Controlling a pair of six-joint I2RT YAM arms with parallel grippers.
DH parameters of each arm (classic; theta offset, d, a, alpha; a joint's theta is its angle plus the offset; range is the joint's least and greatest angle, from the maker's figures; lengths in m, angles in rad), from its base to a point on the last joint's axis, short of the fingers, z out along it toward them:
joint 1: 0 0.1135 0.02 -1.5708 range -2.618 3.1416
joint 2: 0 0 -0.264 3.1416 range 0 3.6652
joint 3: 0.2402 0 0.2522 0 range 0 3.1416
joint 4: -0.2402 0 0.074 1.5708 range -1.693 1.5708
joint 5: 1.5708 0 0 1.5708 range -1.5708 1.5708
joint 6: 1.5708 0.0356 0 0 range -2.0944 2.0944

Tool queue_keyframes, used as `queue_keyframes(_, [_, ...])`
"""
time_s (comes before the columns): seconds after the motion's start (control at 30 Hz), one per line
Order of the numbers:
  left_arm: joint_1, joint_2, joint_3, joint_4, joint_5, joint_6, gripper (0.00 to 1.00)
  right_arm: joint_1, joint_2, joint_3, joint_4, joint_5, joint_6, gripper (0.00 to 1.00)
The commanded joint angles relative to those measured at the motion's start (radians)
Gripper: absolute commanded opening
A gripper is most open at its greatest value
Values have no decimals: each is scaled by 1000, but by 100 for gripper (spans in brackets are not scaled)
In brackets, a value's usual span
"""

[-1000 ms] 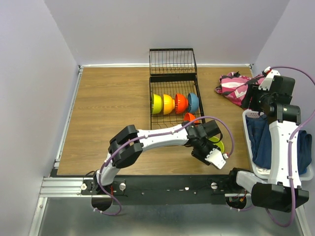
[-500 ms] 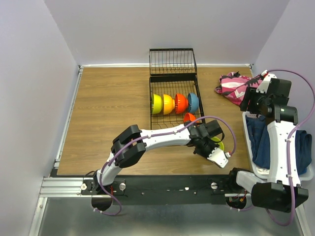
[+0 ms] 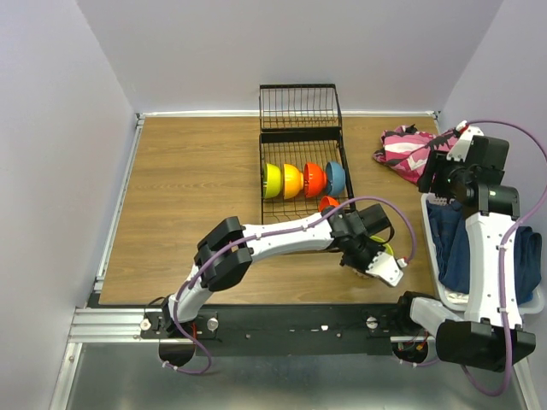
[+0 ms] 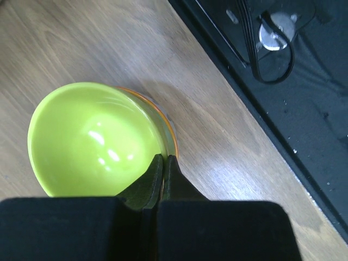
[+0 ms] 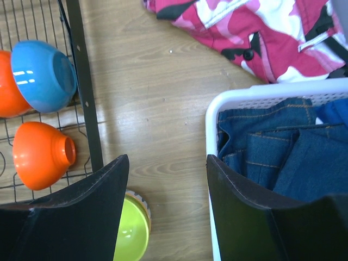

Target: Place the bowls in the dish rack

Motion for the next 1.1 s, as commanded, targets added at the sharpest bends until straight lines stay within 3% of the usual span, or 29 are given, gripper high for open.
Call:
queue_keyframes(0.0, [-7, -104, 64, -6, 45, -58, 0, -12, 10, 70, -9, -2, 6, 67])
queue_keyframes(0.2, [9, -243, -17, -7, 61, -146, 0, -11, 27, 119, -11, 8, 3, 67])
queue_keyframes(0.33, [69, -357, -120, 108, 146, -346, 0, -11, 41, 152, -6, 19, 5, 67])
queue_keyframes(0.4, [109, -432, -195, 191, 198, -548, 0, -11, 46, 161, -6, 18, 9, 67])
queue_keyframes(0.47, [179, -487, -321, 398, 195, -735, 0, -12, 49, 161, -7, 13, 11, 67])
queue_keyframes(0.5, [209, -547, -378, 490, 215, -948, 0, -11, 50, 159, -7, 11, 11, 67])
queue_keyframes(0.53, [270, -570, -437, 680, 224, -1041, 0, -12, 52, 156, -7, 13, 11, 67])
queue_keyframes(0.6, [319, -610, -552, 814, 224, -1277, 0, -12, 52, 153, -6, 24, 9, 67])
queue_keyframes(0.83, [486, -642, -658, 1053, 196, -1628, 0, -12, 56, 146, -18, 51, -8, 67])
queue_keyframes(1.07, [623, -687, -773, 1123, 72, -1937, 0, -12, 89, 123, -44, 80, -21, 67])
